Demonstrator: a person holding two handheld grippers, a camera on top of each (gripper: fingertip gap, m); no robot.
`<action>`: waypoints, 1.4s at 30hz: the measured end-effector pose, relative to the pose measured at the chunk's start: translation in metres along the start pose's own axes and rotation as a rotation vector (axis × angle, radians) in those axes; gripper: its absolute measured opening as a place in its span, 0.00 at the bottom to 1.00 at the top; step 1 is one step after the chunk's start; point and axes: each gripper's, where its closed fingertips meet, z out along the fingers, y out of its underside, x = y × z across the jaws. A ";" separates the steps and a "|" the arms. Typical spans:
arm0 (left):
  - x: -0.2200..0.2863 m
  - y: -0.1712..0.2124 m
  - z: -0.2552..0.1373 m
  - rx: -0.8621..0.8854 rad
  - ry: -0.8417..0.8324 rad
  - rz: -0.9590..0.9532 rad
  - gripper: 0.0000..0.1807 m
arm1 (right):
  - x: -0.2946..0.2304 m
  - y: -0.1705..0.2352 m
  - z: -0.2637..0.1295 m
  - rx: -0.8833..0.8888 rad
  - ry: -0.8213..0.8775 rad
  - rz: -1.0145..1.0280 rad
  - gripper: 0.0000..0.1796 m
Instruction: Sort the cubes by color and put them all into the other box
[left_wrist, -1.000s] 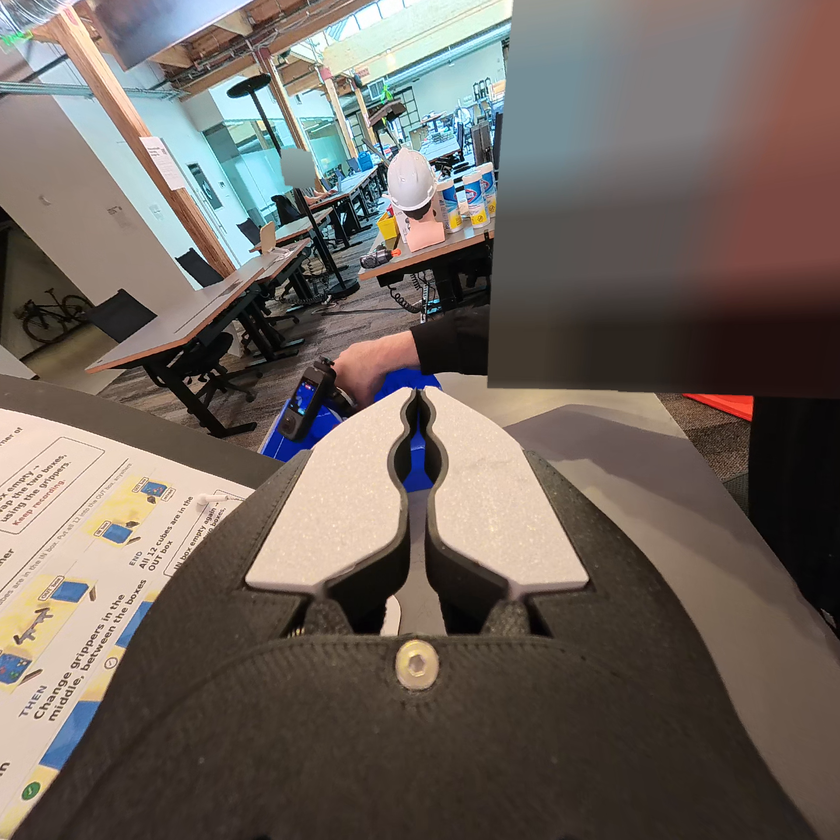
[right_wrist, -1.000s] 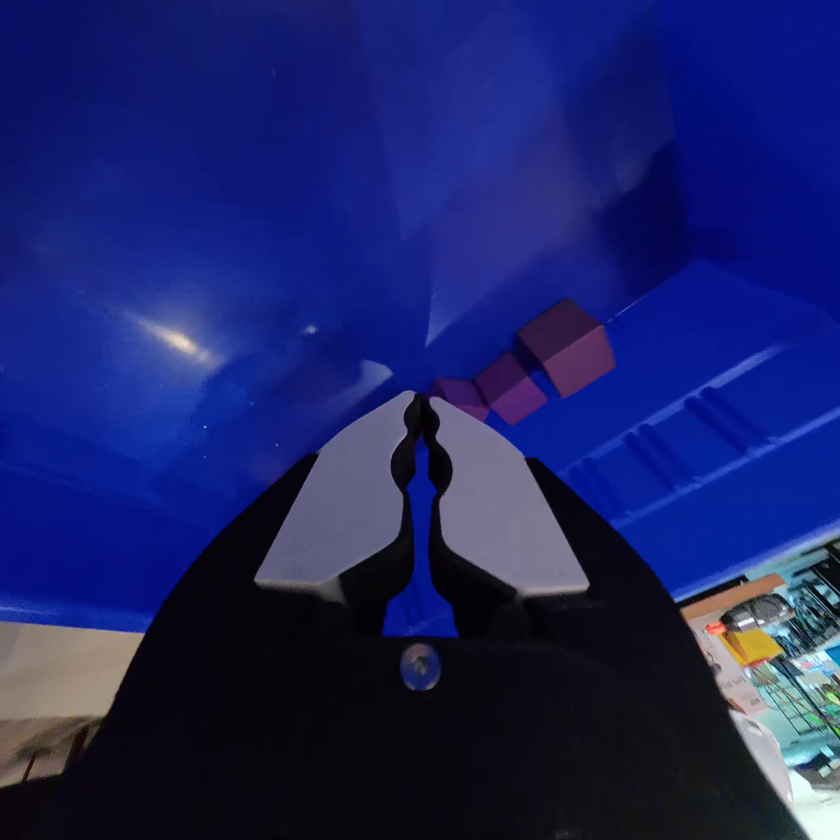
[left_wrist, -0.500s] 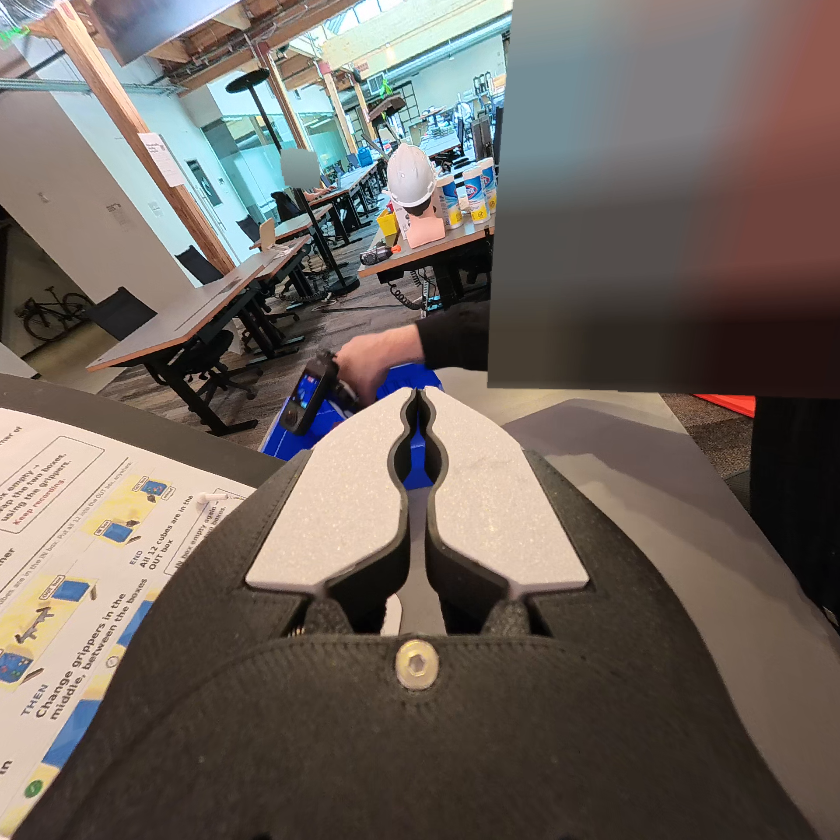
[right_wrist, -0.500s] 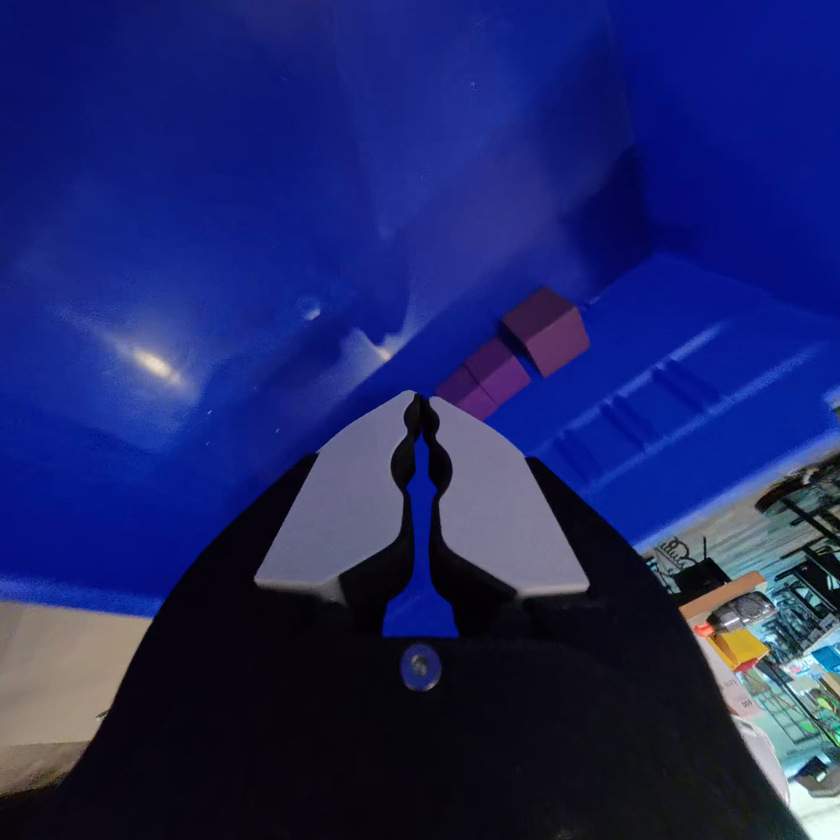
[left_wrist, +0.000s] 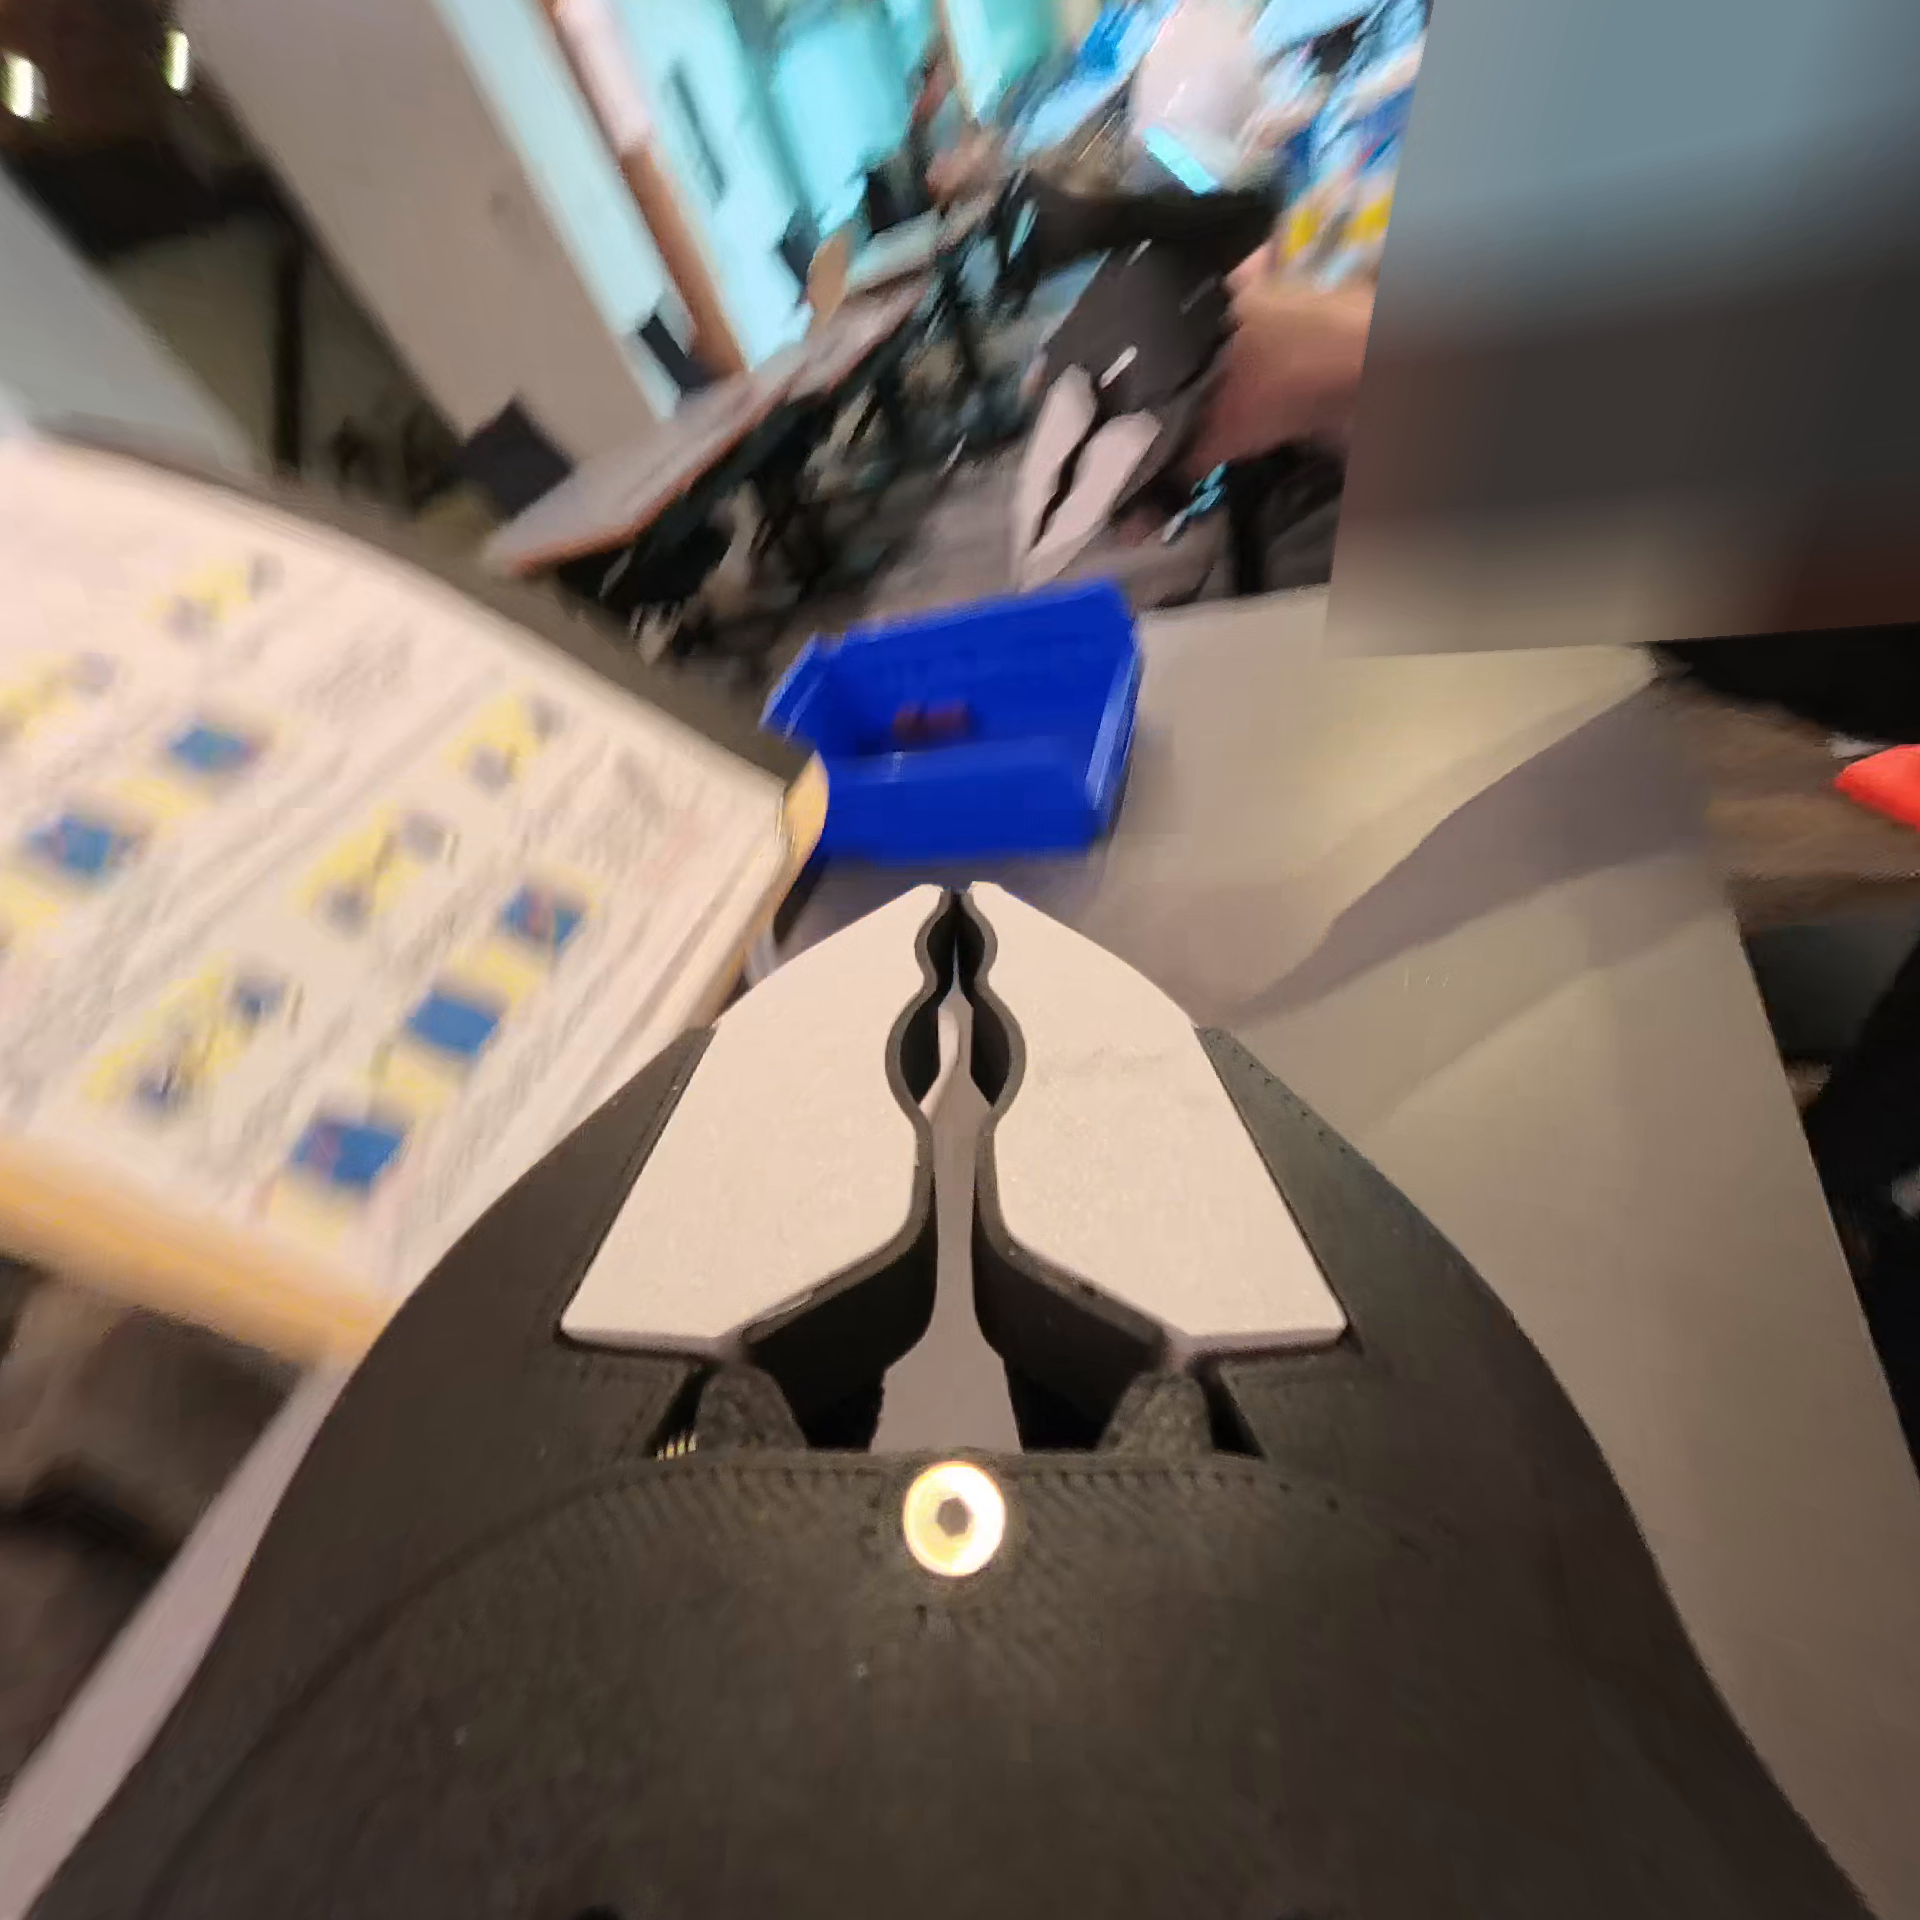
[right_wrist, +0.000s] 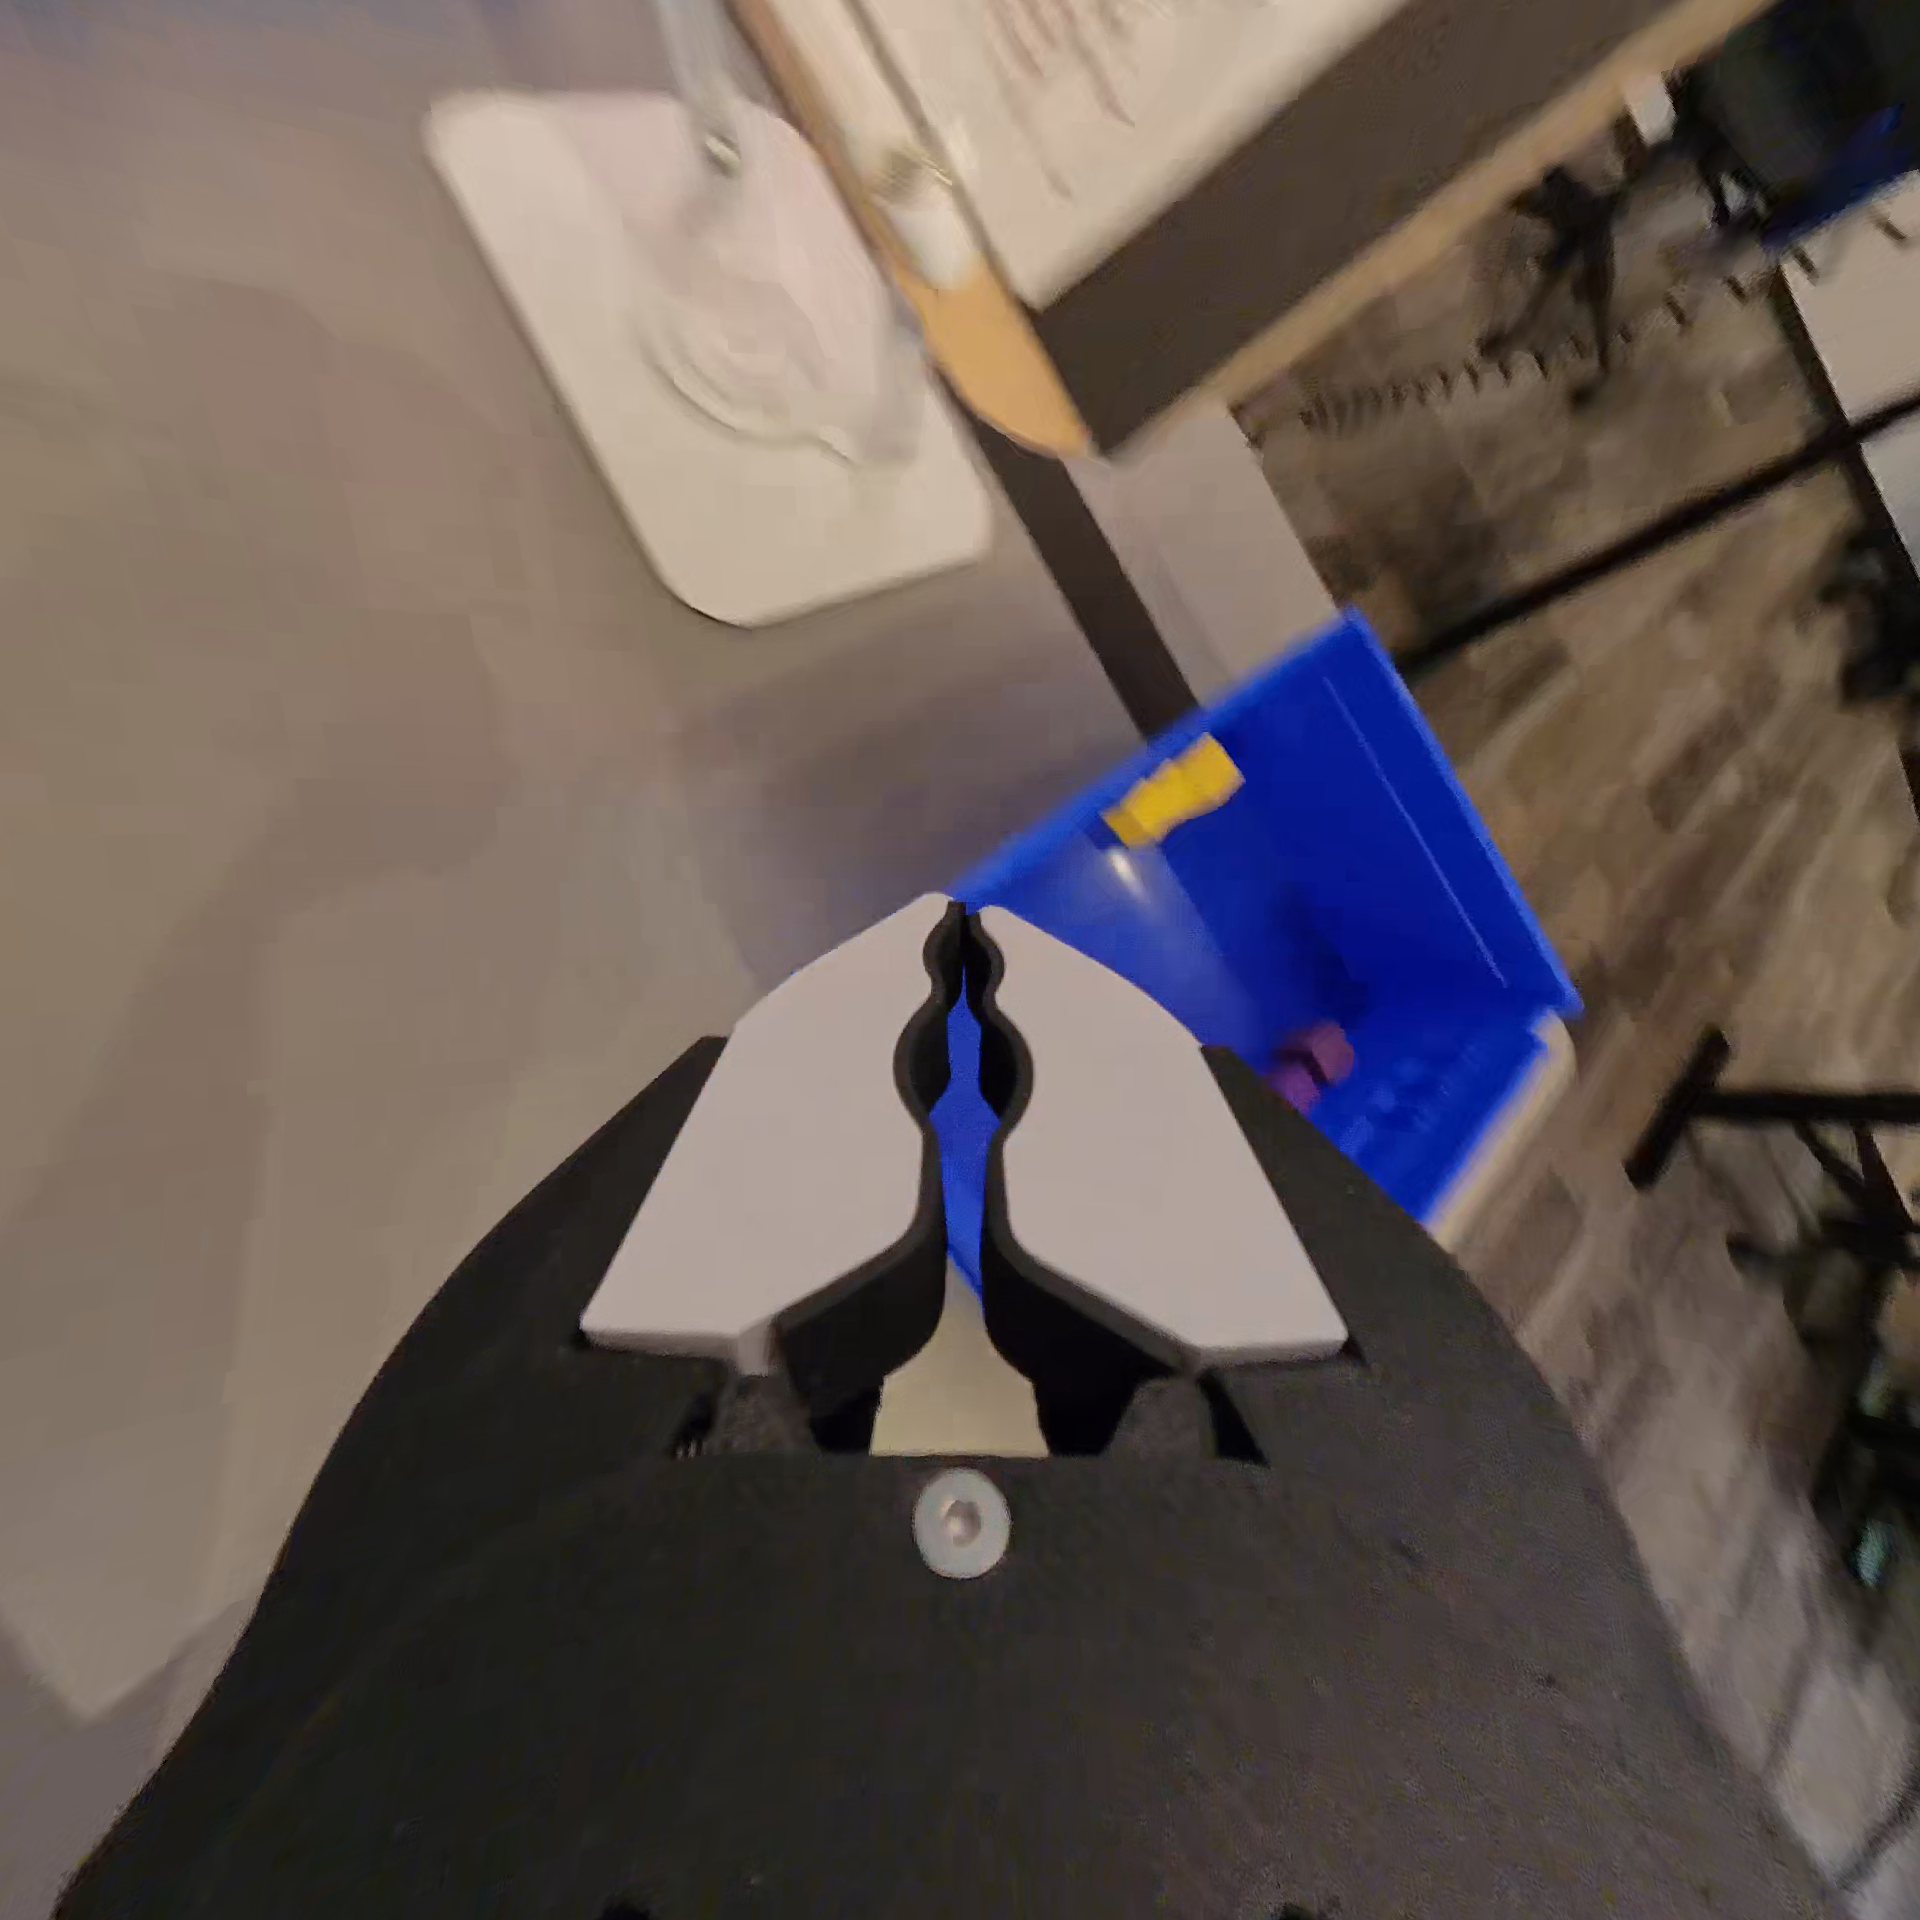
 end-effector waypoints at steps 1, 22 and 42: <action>0.000 0.013 -0.013 -0.028 -0.021 -0.018 0.00 | -0.023 -0.011 0.003 0.036 -0.023 -0.026 0.00; -0.116 0.258 -0.094 -0.801 -0.208 -0.044 0.19 | -0.193 -0.078 0.109 0.360 -0.285 -0.110 0.00; -0.157 0.380 -0.081 -1.241 0.031 -0.109 0.16 | -0.188 -0.068 0.101 0.366 -0.270 -0.136 0.00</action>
